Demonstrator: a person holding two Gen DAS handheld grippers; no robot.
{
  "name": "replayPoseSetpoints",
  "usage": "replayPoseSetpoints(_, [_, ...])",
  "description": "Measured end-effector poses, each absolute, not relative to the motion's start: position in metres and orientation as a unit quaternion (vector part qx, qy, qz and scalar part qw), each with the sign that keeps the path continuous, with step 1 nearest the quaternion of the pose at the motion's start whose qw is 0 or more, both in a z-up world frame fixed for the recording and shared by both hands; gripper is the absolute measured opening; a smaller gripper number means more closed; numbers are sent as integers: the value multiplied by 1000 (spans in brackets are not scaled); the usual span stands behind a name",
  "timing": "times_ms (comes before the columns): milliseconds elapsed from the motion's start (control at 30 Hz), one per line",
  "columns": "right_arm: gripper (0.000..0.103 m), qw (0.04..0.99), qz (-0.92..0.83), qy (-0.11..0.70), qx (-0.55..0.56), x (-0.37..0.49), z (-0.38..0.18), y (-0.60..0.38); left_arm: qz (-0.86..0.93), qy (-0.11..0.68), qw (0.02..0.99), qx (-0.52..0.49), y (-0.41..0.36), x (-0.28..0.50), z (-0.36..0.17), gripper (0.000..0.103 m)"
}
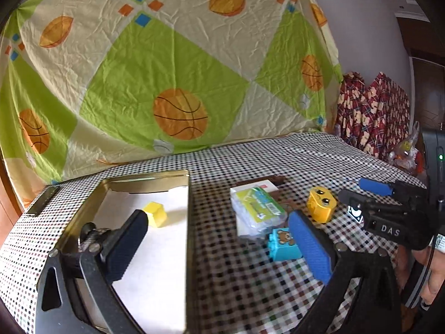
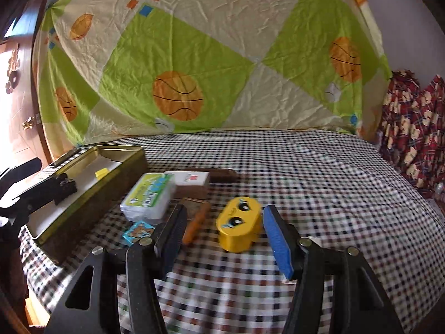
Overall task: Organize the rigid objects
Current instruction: 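Grasp white sun-print block with right tool while left tool approaches teddy block, then grasp the blue teddy-bear block with the left tool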
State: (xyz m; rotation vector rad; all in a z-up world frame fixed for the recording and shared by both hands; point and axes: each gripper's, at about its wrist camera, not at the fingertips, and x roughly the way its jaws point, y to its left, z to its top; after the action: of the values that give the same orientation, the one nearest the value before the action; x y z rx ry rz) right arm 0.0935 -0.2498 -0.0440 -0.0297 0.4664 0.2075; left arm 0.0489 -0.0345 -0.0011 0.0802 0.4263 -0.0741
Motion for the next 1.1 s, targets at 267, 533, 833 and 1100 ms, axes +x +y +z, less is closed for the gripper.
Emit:
replayPoseSetpoints(267, [59,964,58,259,8,112,-56,-288,-72,263,960,63,-86,69,-26,86])
replayPoseSetpoints(533, [59,942,63,329,15,130,-68,-290,-89,321,941,52,-98,85,-44,72])
replayPoseSetpoints(833, [40,932,70,357,1,136,-74,-284,-132,393,910,34,-100,105,-59,70])
replayPoseSetpoints(1100, [34,924,76,375,-20,140,-77,-277,-141,412,900,7,-93,110,-64,42])
